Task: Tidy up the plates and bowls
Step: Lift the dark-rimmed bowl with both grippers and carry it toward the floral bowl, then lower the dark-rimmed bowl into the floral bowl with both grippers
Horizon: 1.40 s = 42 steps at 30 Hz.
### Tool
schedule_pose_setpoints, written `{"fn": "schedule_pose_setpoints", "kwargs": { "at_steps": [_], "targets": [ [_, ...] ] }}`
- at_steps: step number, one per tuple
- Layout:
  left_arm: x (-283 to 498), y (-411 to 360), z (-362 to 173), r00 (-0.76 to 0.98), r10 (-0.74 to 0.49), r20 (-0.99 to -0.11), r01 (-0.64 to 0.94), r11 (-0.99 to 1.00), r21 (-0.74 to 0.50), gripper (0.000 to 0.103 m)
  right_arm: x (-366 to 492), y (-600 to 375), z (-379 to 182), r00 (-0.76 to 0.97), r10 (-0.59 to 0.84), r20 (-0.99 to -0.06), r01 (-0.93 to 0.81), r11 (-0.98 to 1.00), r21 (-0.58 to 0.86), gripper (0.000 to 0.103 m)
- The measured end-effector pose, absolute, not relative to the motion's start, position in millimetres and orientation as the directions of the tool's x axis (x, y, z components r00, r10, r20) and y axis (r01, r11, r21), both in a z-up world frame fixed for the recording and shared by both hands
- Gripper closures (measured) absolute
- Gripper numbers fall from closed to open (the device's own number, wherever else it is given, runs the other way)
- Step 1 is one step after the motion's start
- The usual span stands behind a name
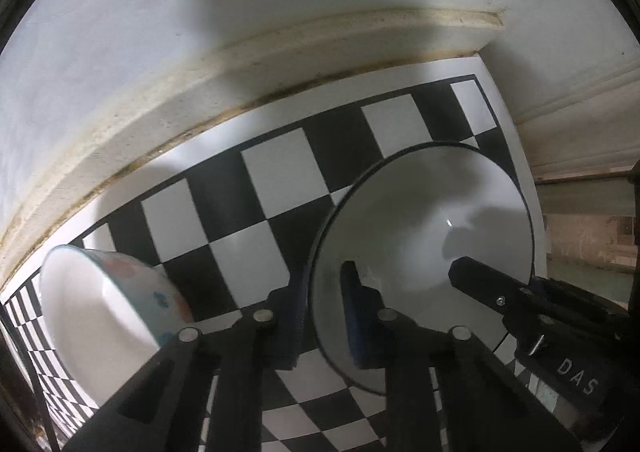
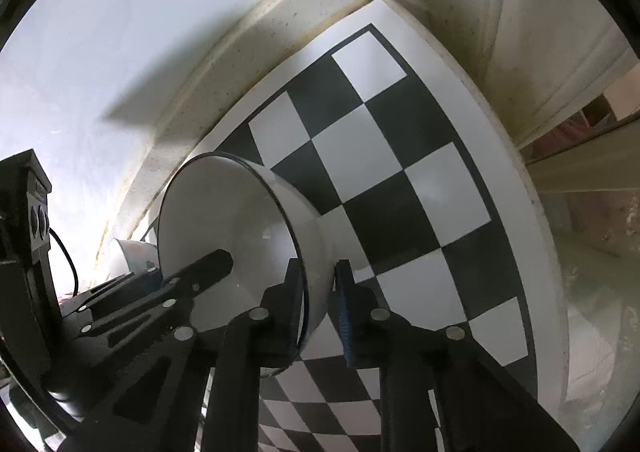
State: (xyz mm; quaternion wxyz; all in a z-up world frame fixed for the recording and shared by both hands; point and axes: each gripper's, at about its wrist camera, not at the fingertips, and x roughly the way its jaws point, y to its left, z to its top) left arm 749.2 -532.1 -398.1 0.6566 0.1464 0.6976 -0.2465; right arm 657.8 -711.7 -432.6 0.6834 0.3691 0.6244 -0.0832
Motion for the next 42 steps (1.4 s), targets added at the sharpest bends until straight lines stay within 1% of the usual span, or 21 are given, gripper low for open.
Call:
{"fn": "schedule_pose_setpoints", "kwargs": {
  "at_steps": [4,11,18,22,25,29,35,42],
  "targets": [
    [751,-530,-398,-0.092,-0.148,-0.985,0.514,0.84,-0.174,0.09,658,-705,-429,0.194,0.301,-0.934,0.561,0.747,0.357,0.089],
    [743,-513,-376,-0.079,-0.201,-0.976,0.512,0.832,-0.213,0.09,648,-699,-417,0.211,0.294,-0.932,0.55,0.753,0.361,0.089],
    [721,-473,-340,-0.054,-0.254,-0.966,0.516,0.821,-0.245,0.09,634,-676,-378,0.243,0.275,-0.93,0.519,0.774,0.364,0.089],
    [695,-457,-307,-0.033,-0.28,-0.959,0.518,0.816,-0.256,0.09,620,-654,-355,0.264,0.268,-0.927,0.497,0.786,0.369,0.089],
    [677,-432,-289,-0.02,-0.288,-0.957,0.526,0.811,-0.255,0.09,591,-642,-332,0.272,0.268,-0.924,0.472,0.8,0.371,0.089],
    [646,-408,-275,-0.029,-0.294,-0.955,0.511,0.817,-0.267,0.09,560,-612,-315,0.266,0.28,-0.922,0.446,0.812,0.376,0.089],
    [578,-363,-274,-0.06,-0.271,-0.961,0.503,0.823,-0.264,0.09,500,-568,-308,0.223,0.302,-0.927,0.407,0.835,0.37,0.089],
    [531,-320,-300,-0.12,-0.218,-0.969,0.468,0.848,-0.249,0.09,454,-527,-336,0.155,0.334,-0.93,0.408,0.835,0.368,0.089]
  ]
}}
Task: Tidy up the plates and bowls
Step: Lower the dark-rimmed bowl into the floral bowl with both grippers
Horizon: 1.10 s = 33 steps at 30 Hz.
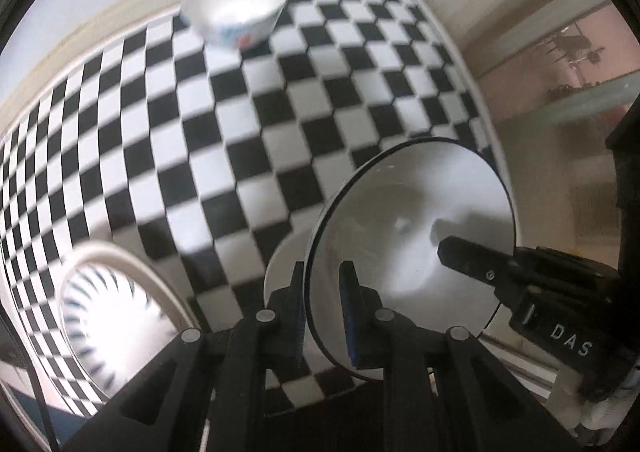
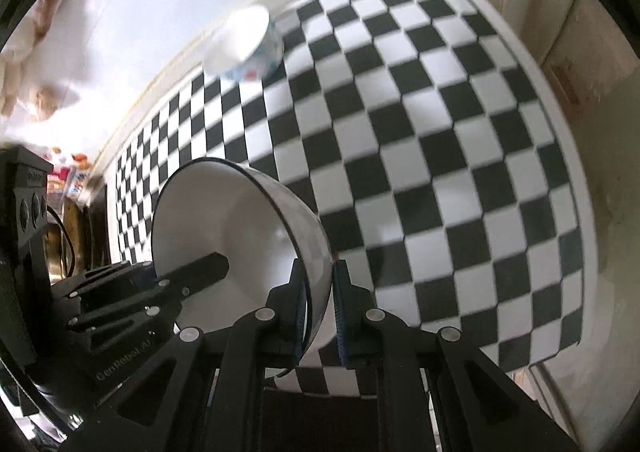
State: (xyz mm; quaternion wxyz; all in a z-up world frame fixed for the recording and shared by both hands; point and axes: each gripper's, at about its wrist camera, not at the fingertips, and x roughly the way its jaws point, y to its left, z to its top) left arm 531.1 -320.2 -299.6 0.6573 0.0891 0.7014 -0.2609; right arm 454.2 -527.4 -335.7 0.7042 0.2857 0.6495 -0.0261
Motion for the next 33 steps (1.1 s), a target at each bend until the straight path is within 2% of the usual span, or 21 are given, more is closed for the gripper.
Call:
{"fn": "schedule_pose_setpoints", "kwargs": {
  "at_steps": [16,26,33],
  "targets": [
    [511,-317,-343,-0.067,-0.051,-0.996,0.487,0.87,-0.078,0.09,444,-488,-378,0.066,0.289,-0.955,0.369,0.882,0.293,0.089],
    [513,-326,-357,-0.077,-0.036,-0.996,0.472,0.879,-0.068,0.09,452,-483,-389,0.021,0.278,-0.96,0.35,0.898,0.267,0.087],
    [514,-317,-364,-0.095,-0.05,-0.994,0.446,0.891,-0.088,0.09,452,-486,-388,0.008,0.32,-0.947,0.39,0.871,0.297,0.079]
  ]
}}
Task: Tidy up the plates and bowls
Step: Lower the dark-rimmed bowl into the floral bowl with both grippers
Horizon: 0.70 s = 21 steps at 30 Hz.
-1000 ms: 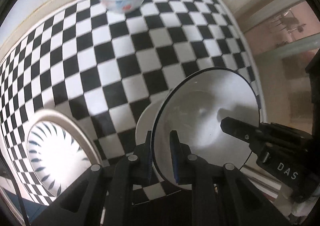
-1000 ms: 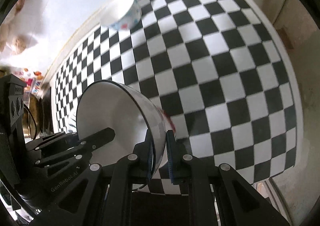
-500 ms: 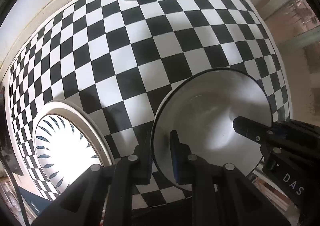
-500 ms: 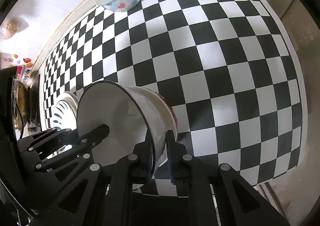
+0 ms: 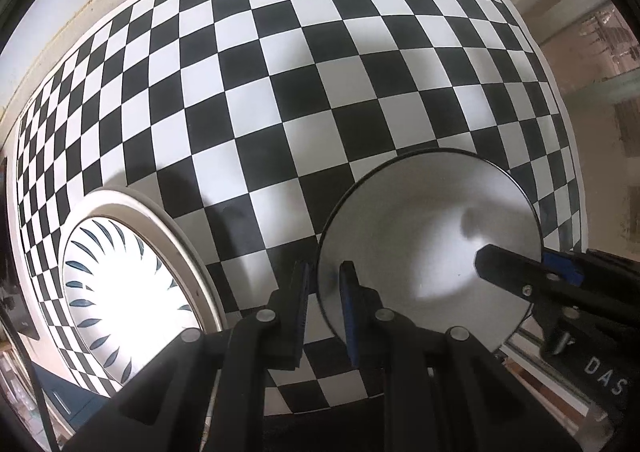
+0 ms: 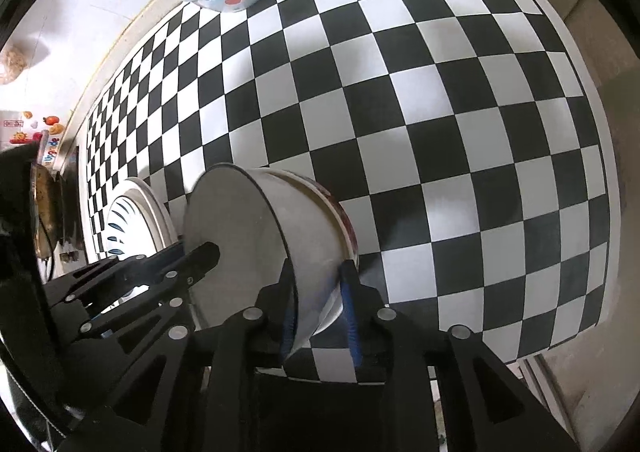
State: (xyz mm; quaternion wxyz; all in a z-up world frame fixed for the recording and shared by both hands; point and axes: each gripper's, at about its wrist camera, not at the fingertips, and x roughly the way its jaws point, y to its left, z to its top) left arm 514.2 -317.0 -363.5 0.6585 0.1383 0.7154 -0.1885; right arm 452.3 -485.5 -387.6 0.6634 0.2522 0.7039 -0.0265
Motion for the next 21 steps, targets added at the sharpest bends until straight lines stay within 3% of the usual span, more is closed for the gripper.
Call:
{"fn": "schedule_pose_setpoints", "kwargs": {
  "at_steps": [7,21],
  "targets": [
    [509,-321,-357,-0.067,-0.04,-0.997,0.466,0.882,-0.067,0.089,449,-492,-378,0.026,0.308,-0.951,0.369,0.881,0.296,0.088],
    [501,-323,-330,-0.022,-0.03,-0.999,0.438,0.898,-0.036,0.087,444,-486,-367,0.012,0.268,-0.963,0.305,0.917,0.258,0.088]
  ]
}}
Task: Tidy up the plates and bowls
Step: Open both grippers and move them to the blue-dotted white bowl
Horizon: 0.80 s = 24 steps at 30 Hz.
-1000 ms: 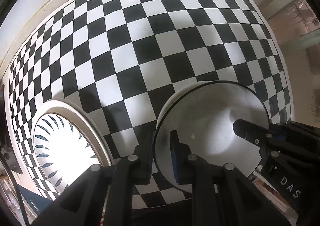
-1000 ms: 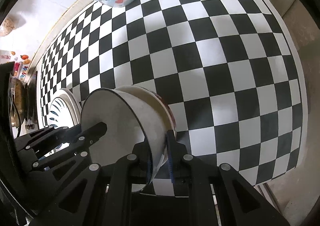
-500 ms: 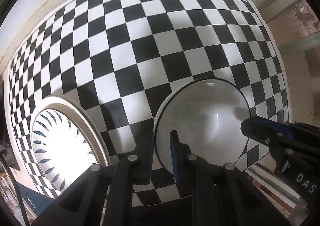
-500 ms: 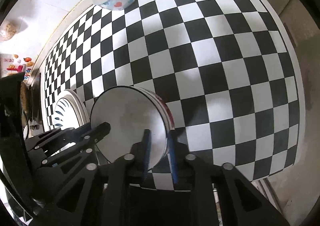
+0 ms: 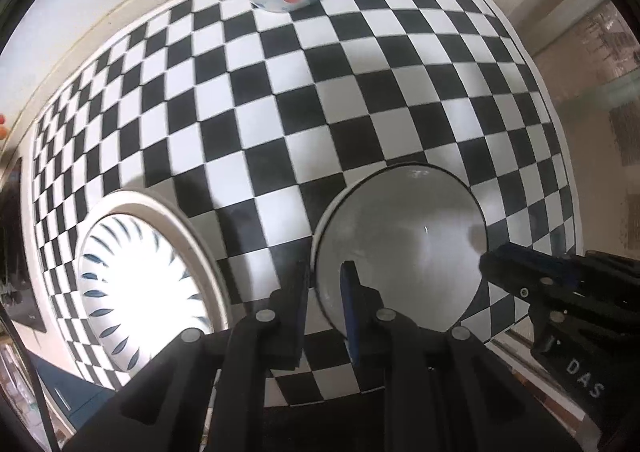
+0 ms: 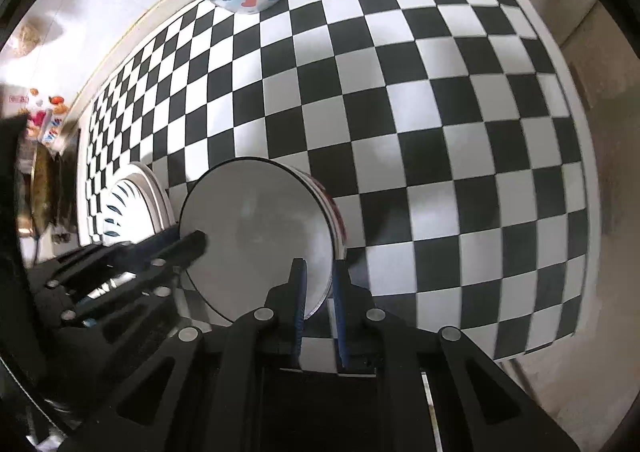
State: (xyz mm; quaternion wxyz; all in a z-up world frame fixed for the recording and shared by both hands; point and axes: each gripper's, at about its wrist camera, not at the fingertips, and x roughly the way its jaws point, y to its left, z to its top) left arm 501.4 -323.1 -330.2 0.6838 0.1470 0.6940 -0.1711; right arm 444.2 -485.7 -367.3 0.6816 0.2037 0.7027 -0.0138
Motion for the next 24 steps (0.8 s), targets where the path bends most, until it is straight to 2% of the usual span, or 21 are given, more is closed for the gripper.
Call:
{"fn": "schedule_pose_setpoints", "kwargs": {
  "at_steps": [2,6,10,18,24],
  "targets": [
    [500,-321,-323,-0.002,-0.031,-1.0,0.438,0.899,-0.029,0.081,443,-486,-363,0.013,0.259,-0.966,0.296,0.922,0.251,0.088],
    [498,-315,-310,0.005,-0.037,-0.999,0.428,0.903,-0.031,0.079,440,-490,-353,0.017,0.254,-0.967,0.28,0.927,0.249,0.086],
    [498,-309,-295,-0.003,-0.066,-0.998,0.416,0.907,-0.061,0.078,435,-489,-340,0.022,0.241,-0.97,0.251,0.938,0.239,0.066],
    [501,-298,-270,0.003,-0.075,-0.997,0.402,0.913,-0.067,0.077,430,-488,-316,0.032,0.218,-0.975,0.19,0.957,0.22,0.066],
    [523,-299,-264,-0.007,-0.093,-0.996,0.377,0.922,-0.089,0.077,447,-504,-311,0.039,0.249,-0.968,0.223,0.942,0.252,0.066]
  ]
}}
